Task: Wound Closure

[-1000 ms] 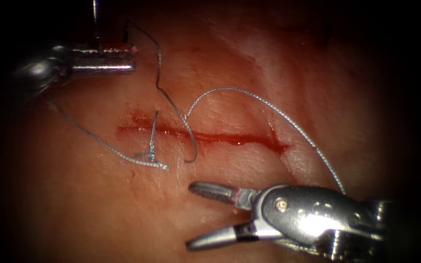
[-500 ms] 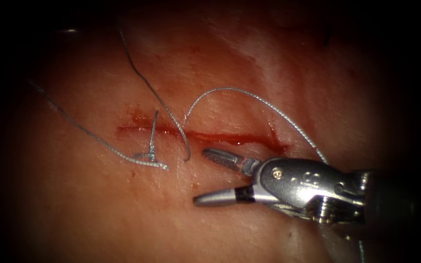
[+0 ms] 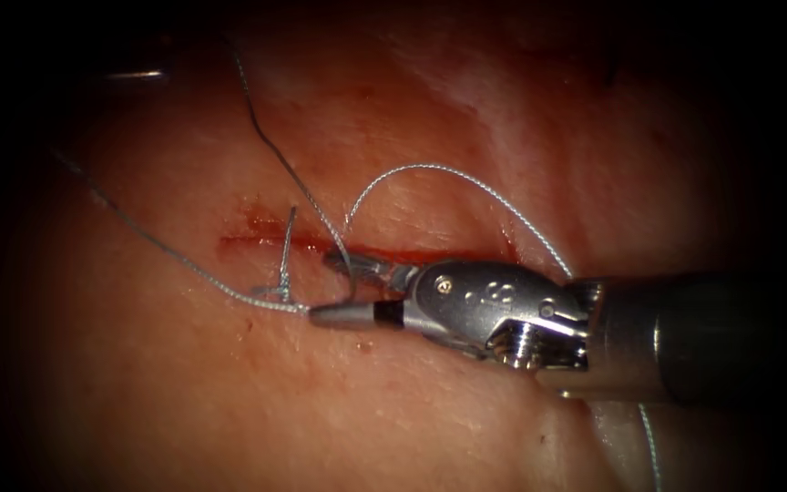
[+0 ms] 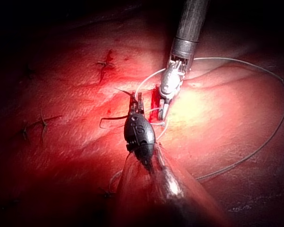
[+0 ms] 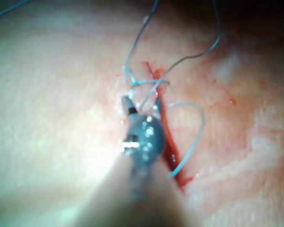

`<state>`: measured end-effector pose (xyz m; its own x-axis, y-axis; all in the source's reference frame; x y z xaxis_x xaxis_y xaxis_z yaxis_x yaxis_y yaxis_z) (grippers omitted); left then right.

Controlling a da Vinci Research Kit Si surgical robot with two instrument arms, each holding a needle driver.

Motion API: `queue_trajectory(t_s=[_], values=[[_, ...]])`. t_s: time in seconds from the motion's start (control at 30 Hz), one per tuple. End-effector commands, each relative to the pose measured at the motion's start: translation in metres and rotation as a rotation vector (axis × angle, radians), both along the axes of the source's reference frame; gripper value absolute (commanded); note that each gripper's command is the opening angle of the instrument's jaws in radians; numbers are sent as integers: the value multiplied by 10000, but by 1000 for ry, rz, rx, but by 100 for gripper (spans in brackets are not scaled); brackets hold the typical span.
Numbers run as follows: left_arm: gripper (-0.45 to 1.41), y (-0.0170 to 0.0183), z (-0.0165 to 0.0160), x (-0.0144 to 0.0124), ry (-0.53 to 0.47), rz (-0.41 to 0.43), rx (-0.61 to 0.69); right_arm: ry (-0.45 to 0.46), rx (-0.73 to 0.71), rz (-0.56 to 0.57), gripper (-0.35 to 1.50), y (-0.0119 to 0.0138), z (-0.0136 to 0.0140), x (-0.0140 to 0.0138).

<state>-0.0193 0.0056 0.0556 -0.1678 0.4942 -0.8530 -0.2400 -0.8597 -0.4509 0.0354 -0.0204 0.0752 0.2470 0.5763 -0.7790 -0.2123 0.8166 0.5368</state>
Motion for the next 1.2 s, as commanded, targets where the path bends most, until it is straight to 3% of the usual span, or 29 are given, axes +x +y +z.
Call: queue_trajectory(t_s=[0.03, 0.27, 0.5, 0.67, 0.77, 0.9, 0.97, 1.0, 1.03, 1.1, 1.2], values=[[-45, -2, 7, -5, -3, 1, -1, -9, 19, -17, -35, -8, -1, 1], [-45, -9, 7, -13, -23, 22, -2, -18, 63, -44, -35, -39, -36, -32], [-45, -29, -9, -22, -95, 60, -19, -6, 63, -74, -35, -69, -111, -55], [-45, -45, -23, -20, -132, 73, -23, 3, 39, -96, -35, -92, -160, -51], [-45, -51, -30, -14, -151, 81, -32, 28, 29, -117, -35, -102, -193, -35], [-45, -49, -27, -8, -159, 91, -31, 51, 11, -137, -35, -100, -204, -22], [-45, -47, -25, -5, -157, 85, -32, 61, -19, -139, 36, -97, -201, -22], [-45, -46, -24, -2, -151, 79, -33, 67, -32, -134, 83, -94, -198, -25], [-45, -45, -23, 1, -148, 78, -39, 58, -35, -120, 108, -92, -194, -28], [-45, -40, -21, 10, -137, 63, -40, 39, -54, -94, 138, -86, -187, -34], [-45, -32, -17, 27, -125, 39, -40, 14, -76, -60, 145, -82, -180, -47]])
